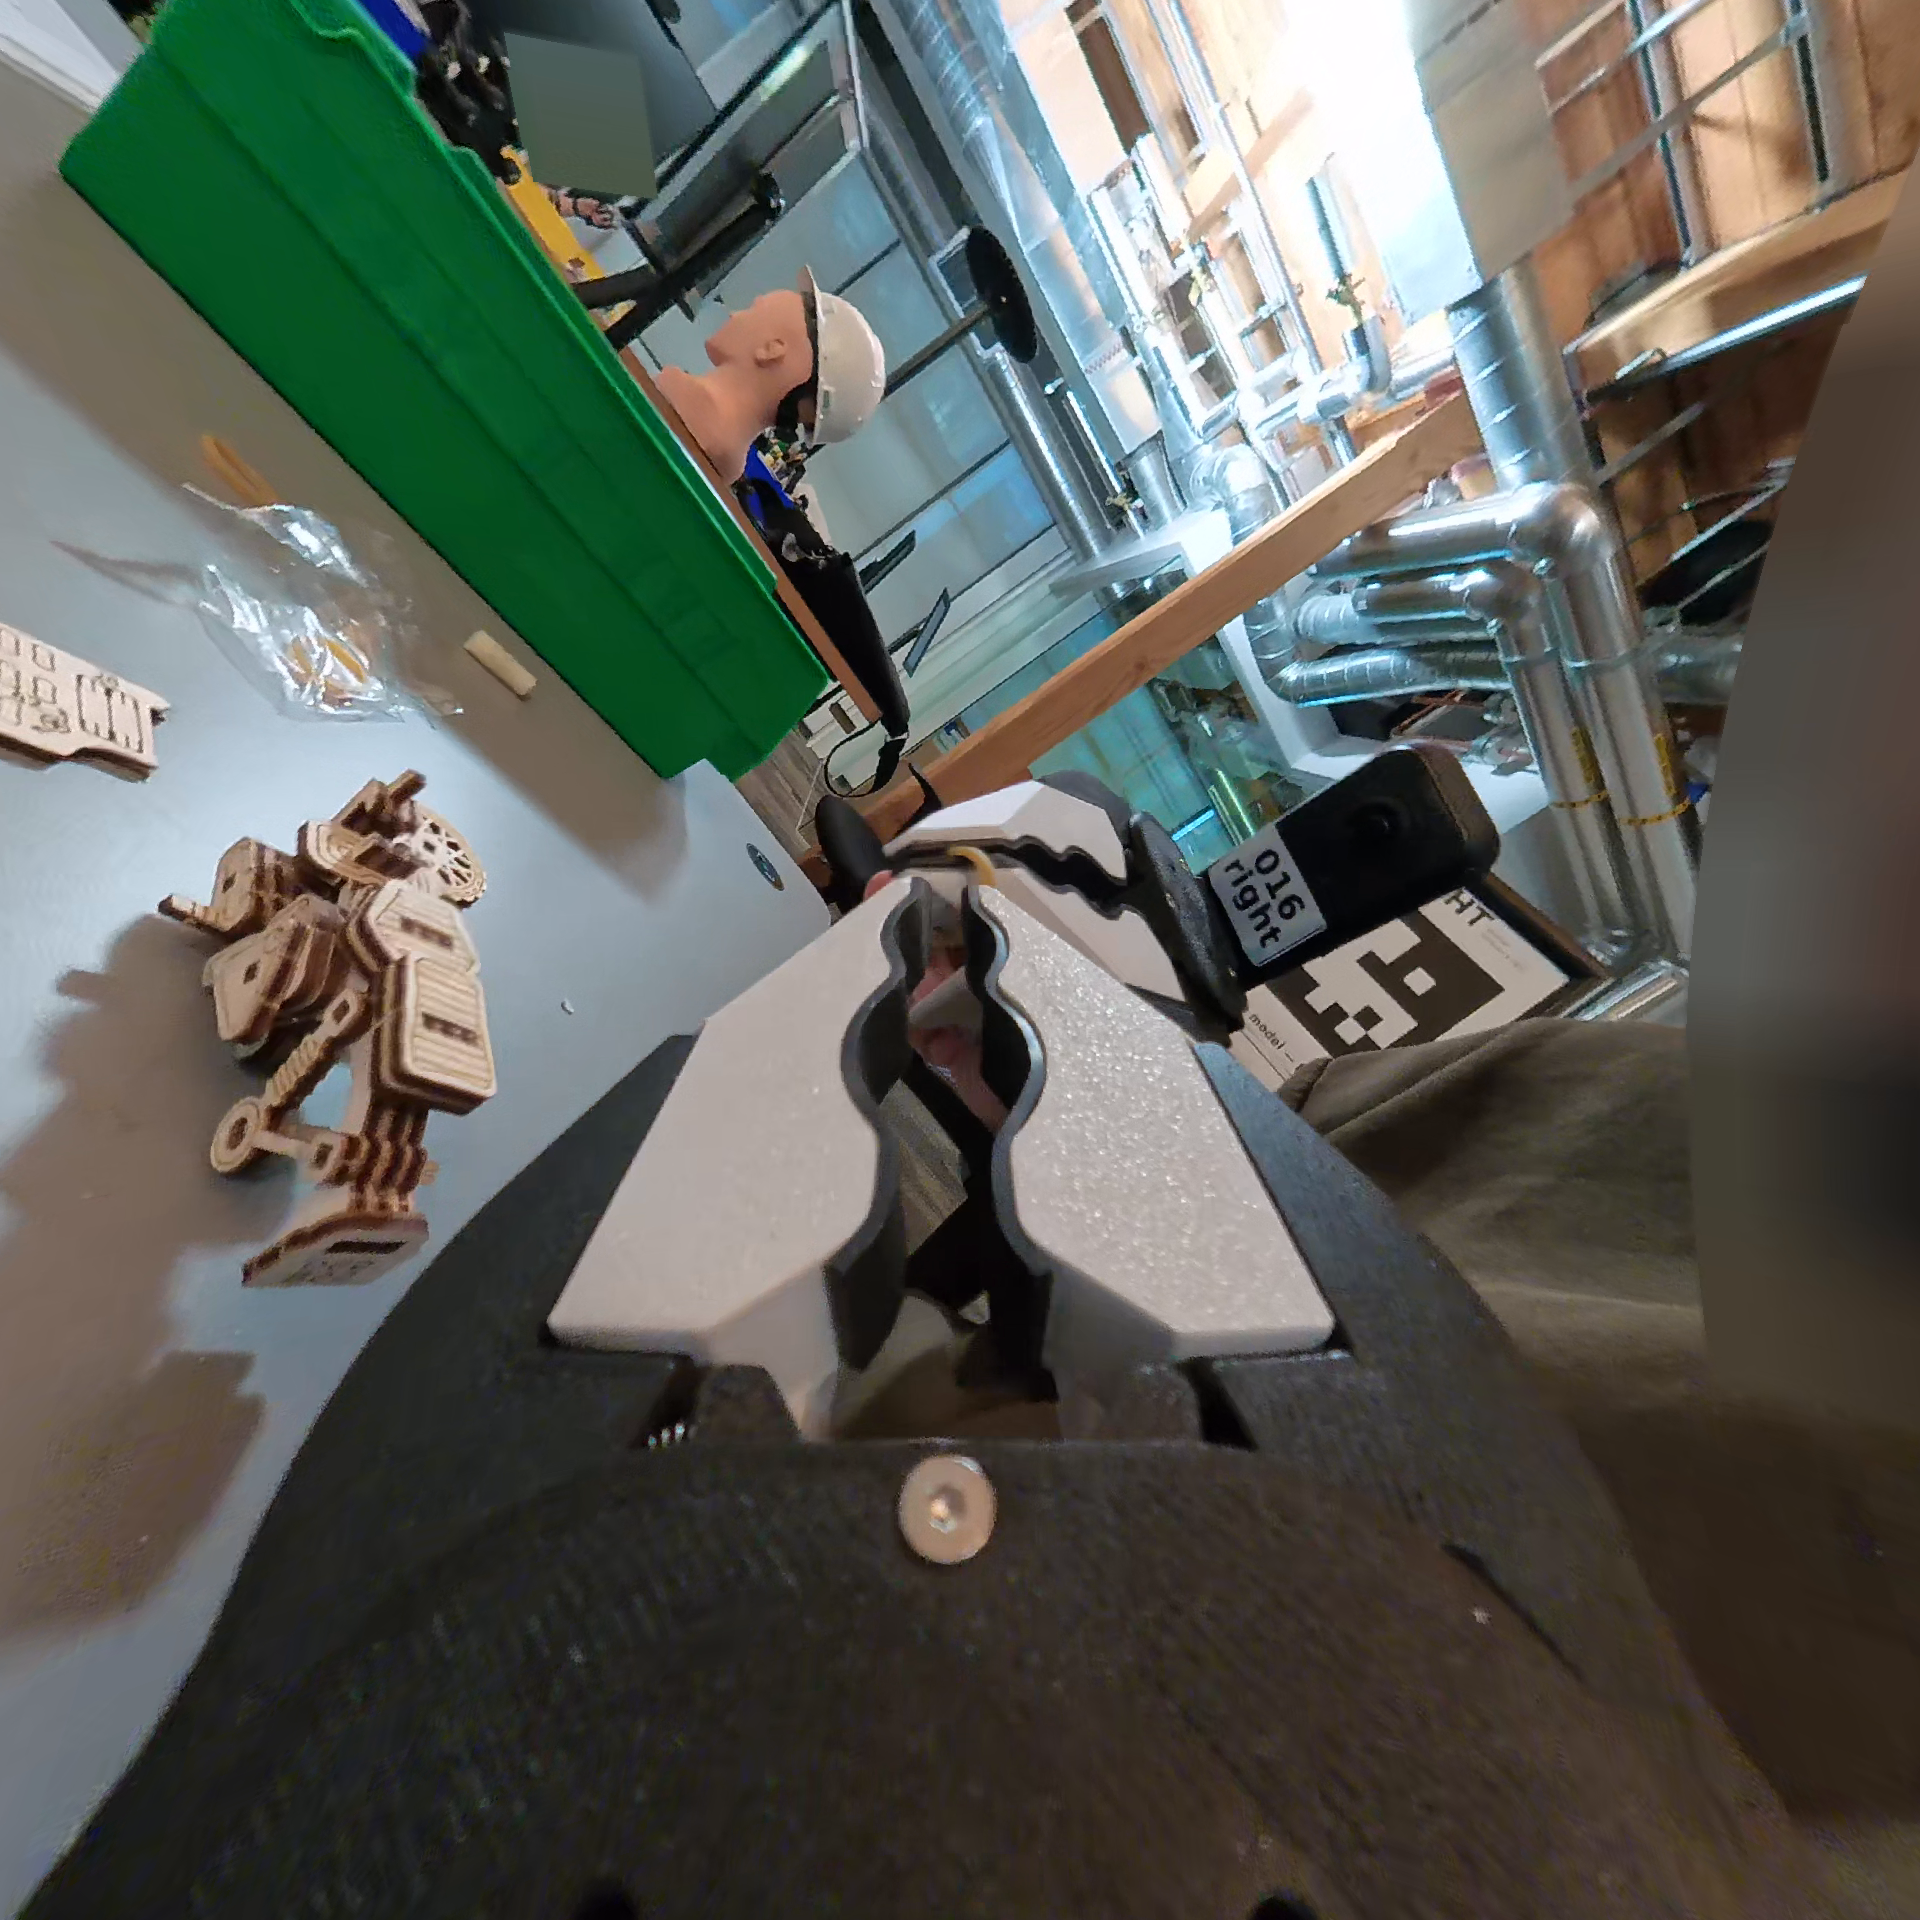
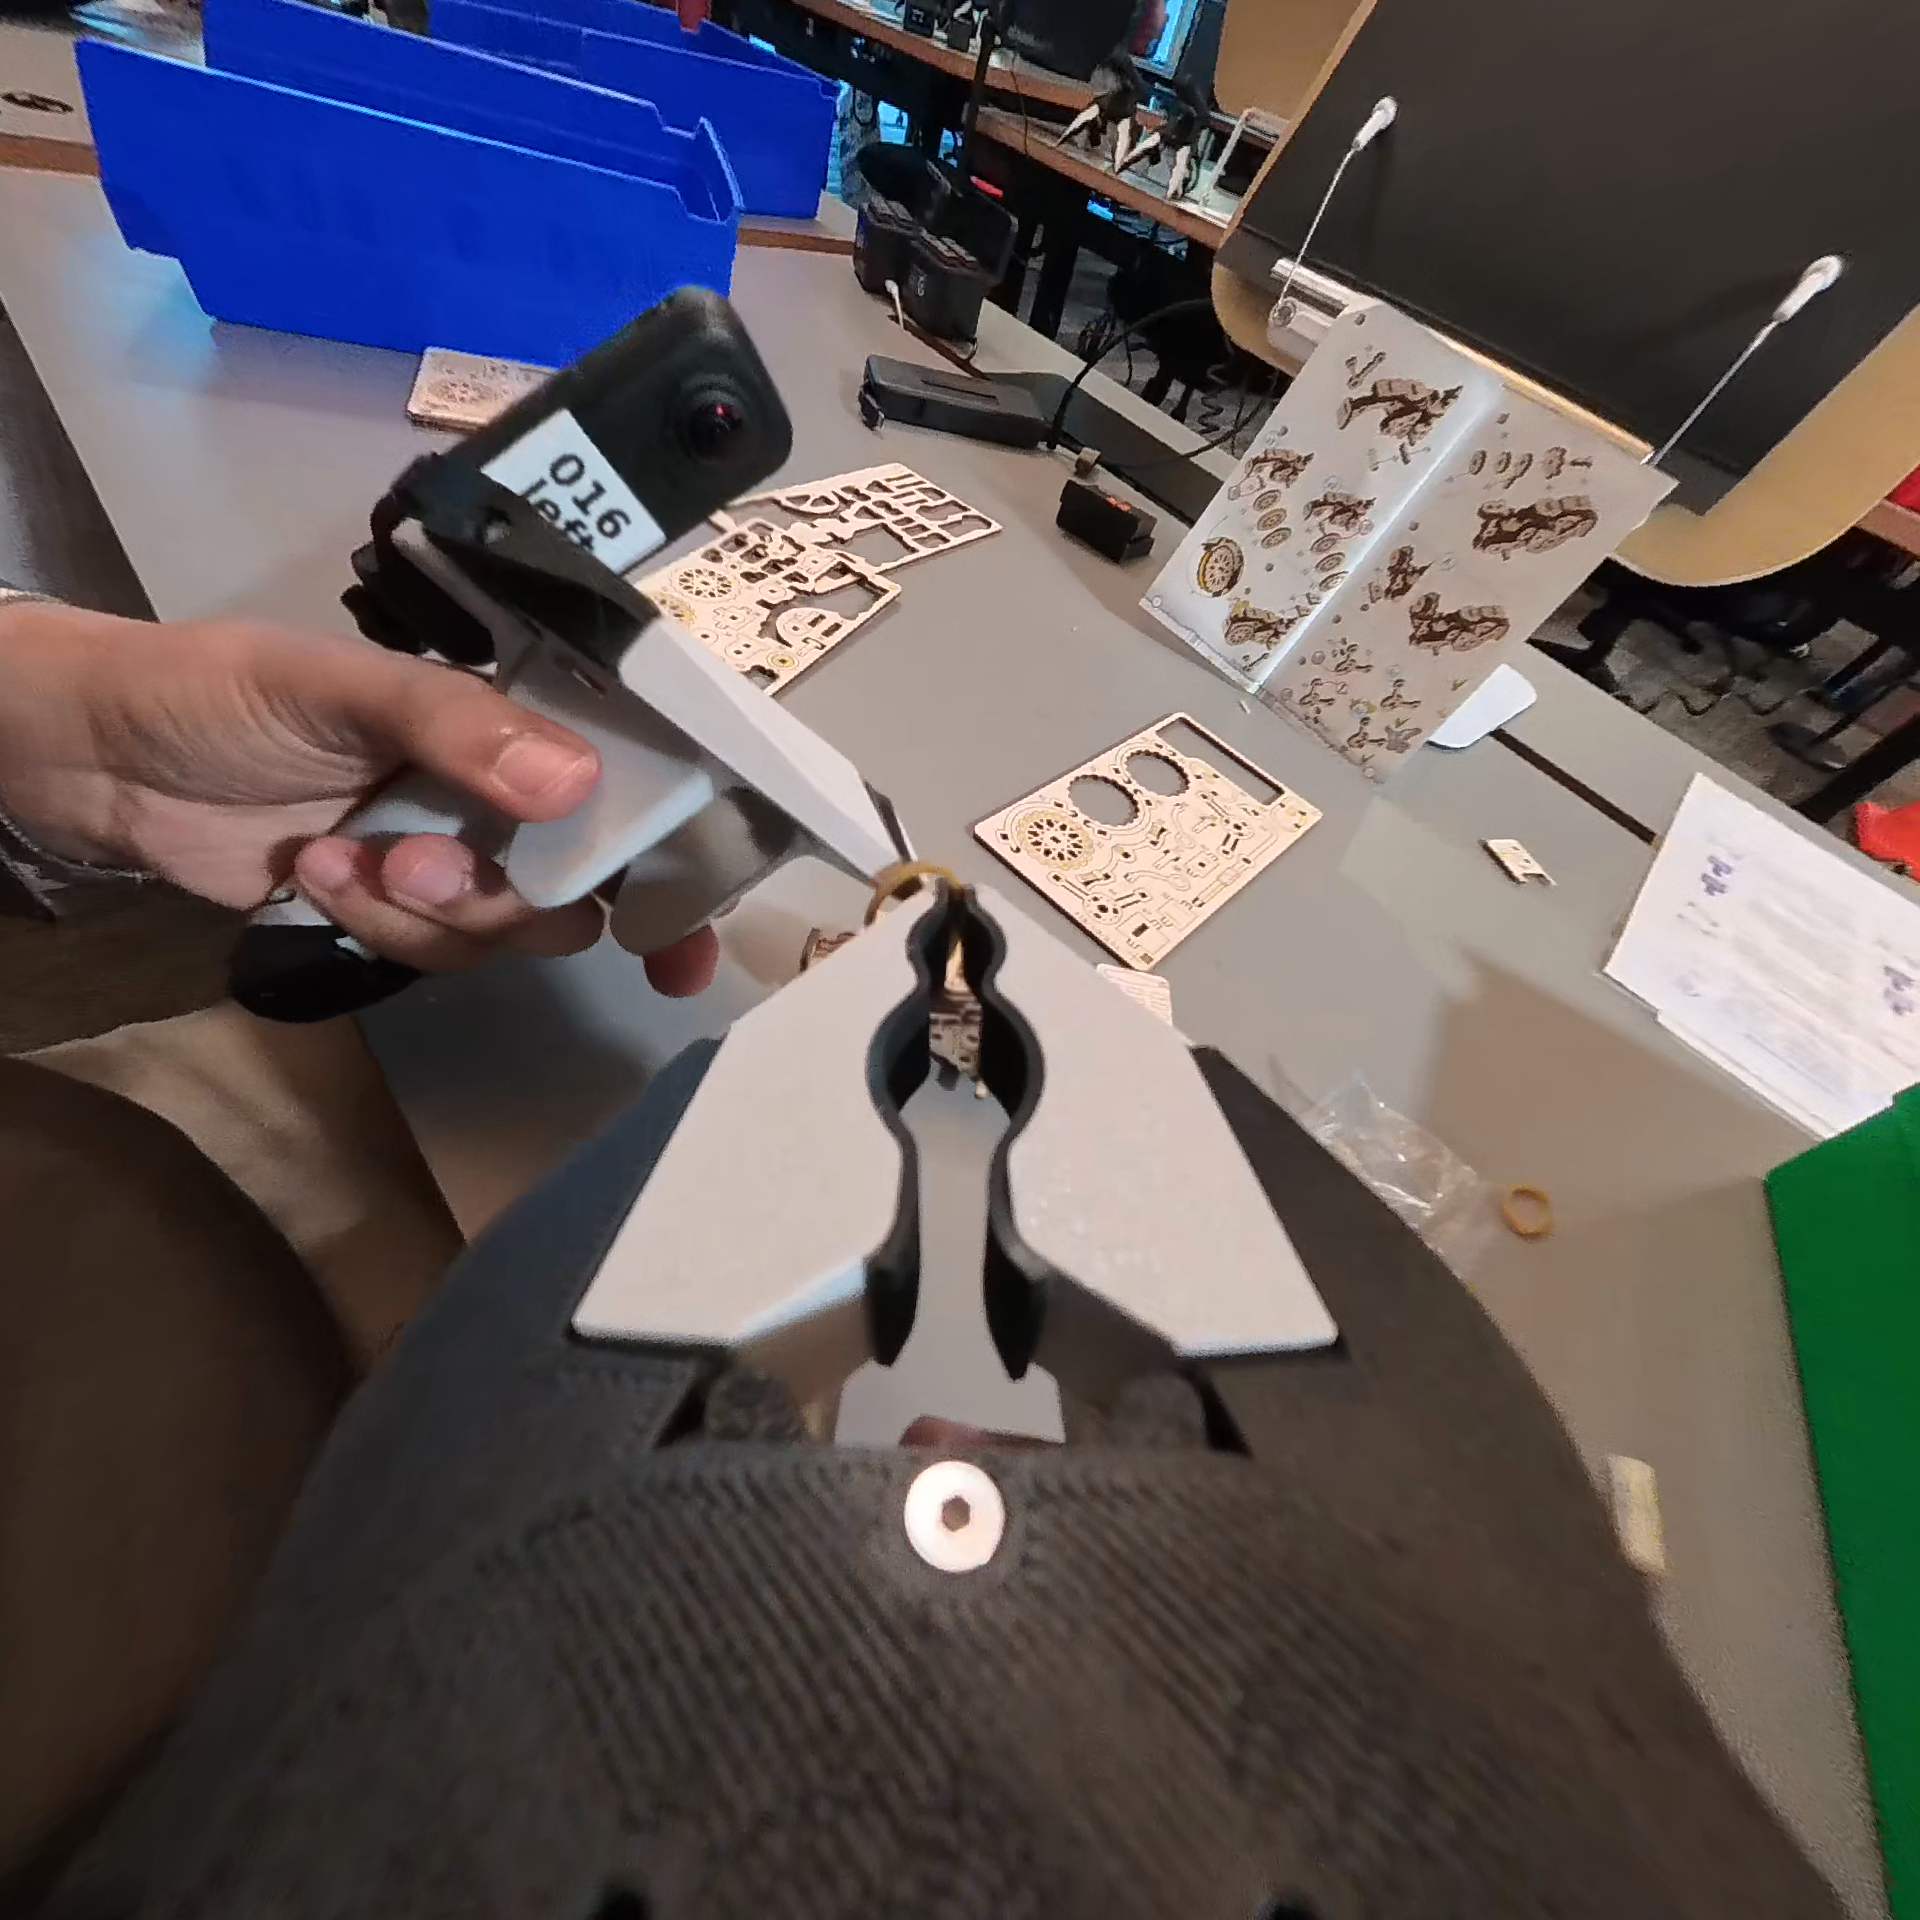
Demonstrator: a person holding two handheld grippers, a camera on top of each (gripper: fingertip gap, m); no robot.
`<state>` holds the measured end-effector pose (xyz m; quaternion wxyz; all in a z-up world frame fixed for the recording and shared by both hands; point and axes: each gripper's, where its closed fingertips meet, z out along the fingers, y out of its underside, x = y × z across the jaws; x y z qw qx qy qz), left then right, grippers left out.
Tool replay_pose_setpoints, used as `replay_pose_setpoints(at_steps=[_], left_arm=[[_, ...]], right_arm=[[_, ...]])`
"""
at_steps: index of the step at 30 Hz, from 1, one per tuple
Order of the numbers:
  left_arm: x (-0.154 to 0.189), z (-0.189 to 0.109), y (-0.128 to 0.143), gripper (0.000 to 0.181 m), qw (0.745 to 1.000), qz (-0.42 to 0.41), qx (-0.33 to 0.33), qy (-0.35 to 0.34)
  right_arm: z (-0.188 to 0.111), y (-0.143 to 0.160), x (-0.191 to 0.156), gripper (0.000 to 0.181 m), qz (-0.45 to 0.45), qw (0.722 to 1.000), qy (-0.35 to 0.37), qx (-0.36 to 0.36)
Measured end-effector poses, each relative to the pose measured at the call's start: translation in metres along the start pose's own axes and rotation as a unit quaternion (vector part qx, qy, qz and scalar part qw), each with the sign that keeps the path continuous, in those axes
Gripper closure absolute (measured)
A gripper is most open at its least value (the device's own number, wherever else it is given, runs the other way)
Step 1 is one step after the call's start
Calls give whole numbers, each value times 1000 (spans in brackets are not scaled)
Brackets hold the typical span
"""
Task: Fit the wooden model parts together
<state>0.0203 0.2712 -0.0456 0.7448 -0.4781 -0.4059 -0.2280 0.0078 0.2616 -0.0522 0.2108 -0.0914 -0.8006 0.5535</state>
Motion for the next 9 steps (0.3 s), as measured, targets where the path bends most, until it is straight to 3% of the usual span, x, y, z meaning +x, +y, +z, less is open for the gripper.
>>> replay_pose_setpoints(at_steps=[1, 9], left_arm=[[-2, 0, 0, 178, 1000, -7, 1, -5], [2, 3, 5, 181, 997, -72, 1, 36]], right_arm=[[-1, -2, 0, 181, 0, 1000, -1, 5], [-3, -6, 1, 178, -16, 1000, 7, 13]])
